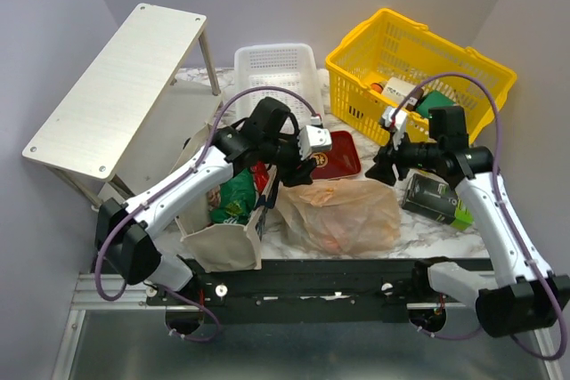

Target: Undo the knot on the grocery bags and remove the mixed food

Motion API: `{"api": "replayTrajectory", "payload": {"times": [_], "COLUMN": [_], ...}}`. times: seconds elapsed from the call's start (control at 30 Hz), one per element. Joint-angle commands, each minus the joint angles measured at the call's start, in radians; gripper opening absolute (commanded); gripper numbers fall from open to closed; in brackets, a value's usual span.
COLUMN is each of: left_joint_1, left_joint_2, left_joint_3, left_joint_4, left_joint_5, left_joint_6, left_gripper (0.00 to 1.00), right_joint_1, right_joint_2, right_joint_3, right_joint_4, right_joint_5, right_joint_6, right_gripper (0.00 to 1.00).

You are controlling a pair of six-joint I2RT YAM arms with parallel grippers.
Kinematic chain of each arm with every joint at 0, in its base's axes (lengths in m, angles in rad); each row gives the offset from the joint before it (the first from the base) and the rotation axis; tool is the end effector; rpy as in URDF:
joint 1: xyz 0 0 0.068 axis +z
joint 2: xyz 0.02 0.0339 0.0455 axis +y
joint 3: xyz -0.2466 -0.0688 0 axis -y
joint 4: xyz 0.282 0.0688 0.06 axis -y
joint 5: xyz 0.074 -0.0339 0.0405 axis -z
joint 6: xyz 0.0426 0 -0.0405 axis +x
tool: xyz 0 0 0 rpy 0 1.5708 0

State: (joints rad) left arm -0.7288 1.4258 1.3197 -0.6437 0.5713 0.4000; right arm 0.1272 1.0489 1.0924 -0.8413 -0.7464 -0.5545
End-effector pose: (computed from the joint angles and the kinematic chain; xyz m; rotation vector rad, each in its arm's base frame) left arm 0.2469 -0.2513 0.3125 1.4754 1.7821 -0.8284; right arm 0.2440 0.0604 0.3241 -1.0499 1.9270 0.6422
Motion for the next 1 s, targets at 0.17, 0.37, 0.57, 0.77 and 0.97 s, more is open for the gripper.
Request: {"api": "replayTrajectory", "payload": {"times": [0.17, 0.37, 0.57, 0.77, 0.97], "left_joint_1": [-0.037, -0.078, -0.087, -0.063, 0.015], "left_joint_2": [0.203, 0.234, 0.232, 0.147, 0.023], "left_joint_3": [0.095, 0.095, 0.088, 0.061, -0.078], "left_joint_4": [-0.008, -0.028, -0.057, -0.094, -0.103], "left_joint_5": [0.116, 0.125, 0.122, 0.049, 0.015], "left_joint_6": [-0.029, -0.001, 0.03, 0.077, 0.112], "left_gripper": [0.62, 0.49, 0.0, 0.0, 0.0], "right_joint_1": [0.075, 0.077, 0.081, 0.071, 0.02], "right_joint_2": [0.148, 0.088, 0.017, -0.03, -0.113], "right_joint_3": [-0.064, -0.144, -0.233, -0.287, -0.315], "right_joint_4": [0.078, 0.044, 0.039, 0.048, -0.004], "right_joint_5": [-0.022, -0.03, 0.091, 0.281, 0.314], "right_joint_6": [0.076, 0.073, 0.038, -0.019, -0.067], "right_gripper": [0.63, 0.65, 0.52, 0.07, 0.0]}}
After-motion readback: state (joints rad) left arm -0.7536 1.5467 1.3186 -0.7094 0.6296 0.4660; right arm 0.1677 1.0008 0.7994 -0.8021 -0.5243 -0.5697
